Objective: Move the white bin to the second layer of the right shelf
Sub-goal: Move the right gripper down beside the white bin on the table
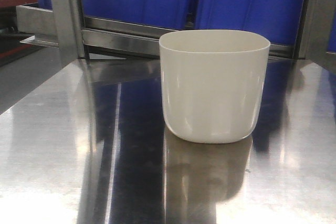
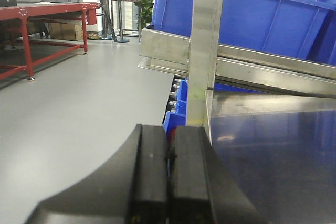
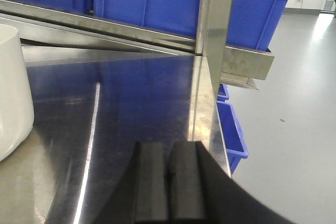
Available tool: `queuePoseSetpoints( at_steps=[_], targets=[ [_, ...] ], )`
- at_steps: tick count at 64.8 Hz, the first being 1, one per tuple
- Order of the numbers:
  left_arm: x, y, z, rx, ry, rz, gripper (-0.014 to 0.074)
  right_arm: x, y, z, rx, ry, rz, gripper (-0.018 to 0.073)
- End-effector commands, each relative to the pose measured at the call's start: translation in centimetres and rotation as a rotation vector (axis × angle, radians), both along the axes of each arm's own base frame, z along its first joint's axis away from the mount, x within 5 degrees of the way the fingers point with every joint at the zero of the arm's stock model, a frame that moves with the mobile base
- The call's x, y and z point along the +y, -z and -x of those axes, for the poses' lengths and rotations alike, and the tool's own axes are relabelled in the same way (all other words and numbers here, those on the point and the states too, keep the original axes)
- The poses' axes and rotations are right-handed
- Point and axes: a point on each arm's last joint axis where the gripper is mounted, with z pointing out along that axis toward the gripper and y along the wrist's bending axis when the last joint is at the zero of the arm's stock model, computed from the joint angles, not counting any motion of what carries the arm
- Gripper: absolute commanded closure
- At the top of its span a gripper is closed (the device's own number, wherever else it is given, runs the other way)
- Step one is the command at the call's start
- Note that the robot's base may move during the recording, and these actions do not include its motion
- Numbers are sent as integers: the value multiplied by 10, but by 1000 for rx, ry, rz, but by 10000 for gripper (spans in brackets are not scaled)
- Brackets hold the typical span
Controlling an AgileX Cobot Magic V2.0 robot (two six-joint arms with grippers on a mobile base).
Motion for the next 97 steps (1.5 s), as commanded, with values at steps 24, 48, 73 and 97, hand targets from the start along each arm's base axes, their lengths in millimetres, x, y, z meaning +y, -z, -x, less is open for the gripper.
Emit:
queuePoseSetpoints(
  at_steps=[24,48,73,97],
  targets=[
    [1,1,1,-70,-7,11,512,0,-10,1,-111,3,-4,503],
    [1,1,1,-70,-7,11,512,0,-9,1,-107,3,-4,503],
    [1,1,1,-70,-7,11,512,0,-33,5,-82,3,-3,503],
    [1,1,1,-70,-7,11,512,-1,-90,-19,127,15,68,503]
  ],
)
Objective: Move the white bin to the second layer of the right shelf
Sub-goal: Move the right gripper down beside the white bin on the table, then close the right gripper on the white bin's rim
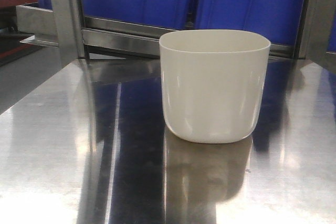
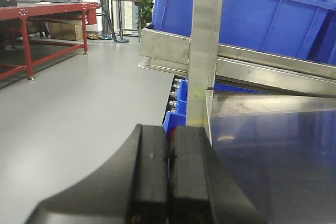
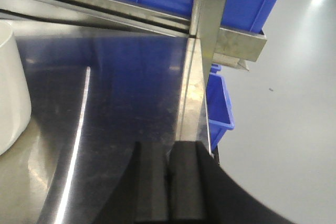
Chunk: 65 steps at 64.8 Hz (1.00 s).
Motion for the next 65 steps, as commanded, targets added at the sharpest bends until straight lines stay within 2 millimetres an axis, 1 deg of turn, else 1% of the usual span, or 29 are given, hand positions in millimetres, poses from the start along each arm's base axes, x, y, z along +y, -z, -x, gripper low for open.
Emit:
queuePoseSetpoints(
  at_steps=[1,8,14,20,24,29,36,41,50,55,65],
  targets=[
    [1,1,1,-70,-7,11,512,0,-25,-13,-44,1,19,503],
    [1,1,1,-70,-7,11,512,2,-24,-30,48,-1,-6,503],
    [1,1,1,-70,-7,11,512,6,-20,-46,167,3,-70,499],
    [1,1,1,-70,-7,11,512,15,-17,-64,313,4,-102,498],
    [1,1,1,-70,-7,11,512,22,-17,-73,372,4,-119,492],
    [1,1,1,-70,-7,11,512,32,-19,-85,442,18,-148,445],
    [1,1,1,-70,-7,11,512,52,-23,-102,521,8,-134,313],
    [1,1,1,-70,-7,11,512,65,-31,-114,560,7,-130,275],
    [1,1,1,-70,-7,11,512,82,-54,-132,624,36,-91,278],
    [1,1,1,-70,-7,11,512,90,-71,-147,670,81,-69,278],
    [1,1,1,-70,-7,11,512,109,-94,-171,714,120,-49,278]
  ],
)
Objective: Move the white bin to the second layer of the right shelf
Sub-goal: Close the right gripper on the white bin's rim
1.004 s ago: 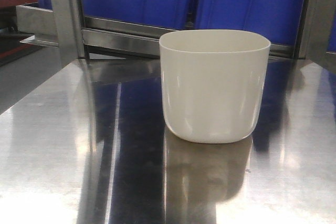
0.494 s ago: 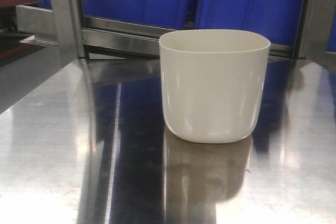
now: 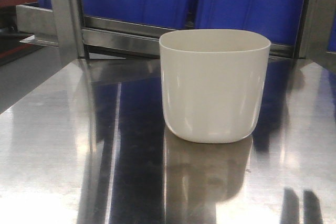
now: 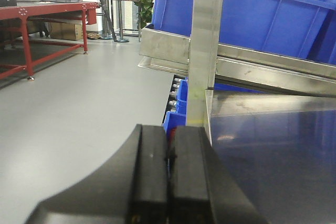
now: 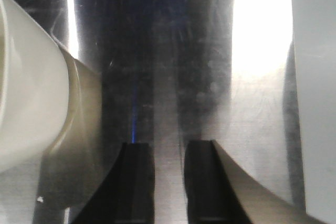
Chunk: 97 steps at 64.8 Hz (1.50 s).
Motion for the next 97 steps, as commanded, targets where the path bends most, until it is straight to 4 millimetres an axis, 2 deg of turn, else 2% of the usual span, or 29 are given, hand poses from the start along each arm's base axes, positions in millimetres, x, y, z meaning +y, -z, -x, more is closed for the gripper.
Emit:
queuePoseSetpoints(
  at_steps=[1,10,20,38,78,97],
  targets=[
    [1,1,1,-70,-7,11,512,9,-28,-14,-58,5,6,278],
    [1,1,1,-70,-7,11,512,24,-45,-32,-49,15,-35,278],
    [1,1,1,-70,-7,11,512,41,-51,-45,-50,-7,-49,278],
    [1,1,1,-70,-7,11,512,63,-32,-60,-8,-42,-66,278],
    [1,1,1,-70,-7,11,512,74,-1,-78,37,-46,-80,279],
    [1,1,1,-70,-7,11,512,64,18,-82,59,-25,-78,279]
  ],
)
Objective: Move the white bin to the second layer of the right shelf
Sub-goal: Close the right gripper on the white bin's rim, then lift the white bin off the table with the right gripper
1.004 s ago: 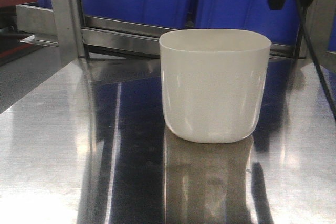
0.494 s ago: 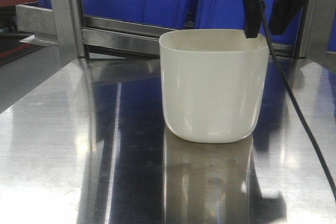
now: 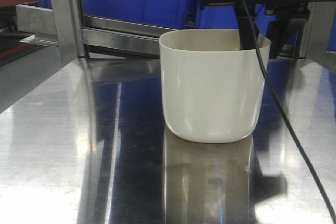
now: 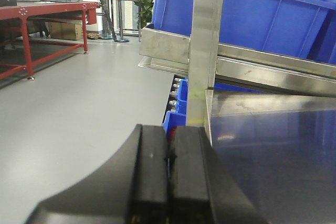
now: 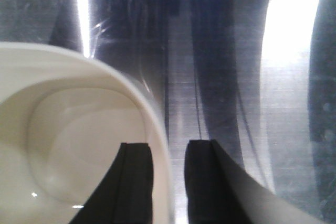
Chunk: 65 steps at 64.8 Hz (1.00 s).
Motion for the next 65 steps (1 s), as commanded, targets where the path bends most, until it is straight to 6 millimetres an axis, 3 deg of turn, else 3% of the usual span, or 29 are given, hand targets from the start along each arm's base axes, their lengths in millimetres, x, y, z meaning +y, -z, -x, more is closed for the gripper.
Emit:
queuePoseSetpoints(
  at_steps=[1,30,35,43,46,65],
  targets=[
    [1,1,1,-70,-7,11,512,-7,-17,-1,-84,-5,-30,279],
    [1,1,1,-70,-7,11,512,-7,-13,-1,-82,-5,-35,288],
    [1,1,1,-70,-7,11,512,-7,-13,-1,-82,-5,-35,335],
    [1,1,1,-70,-7,11,512,-7,-14,-1,-83,-5,-37,484],
    [1,1,1,-70,-7,11,512,-8,-16,0,-88,-5,-40,517],
    [1,1,1,-70,-7,11,512,-26,-50,12,-284,-83,-61,506]
  ],
)
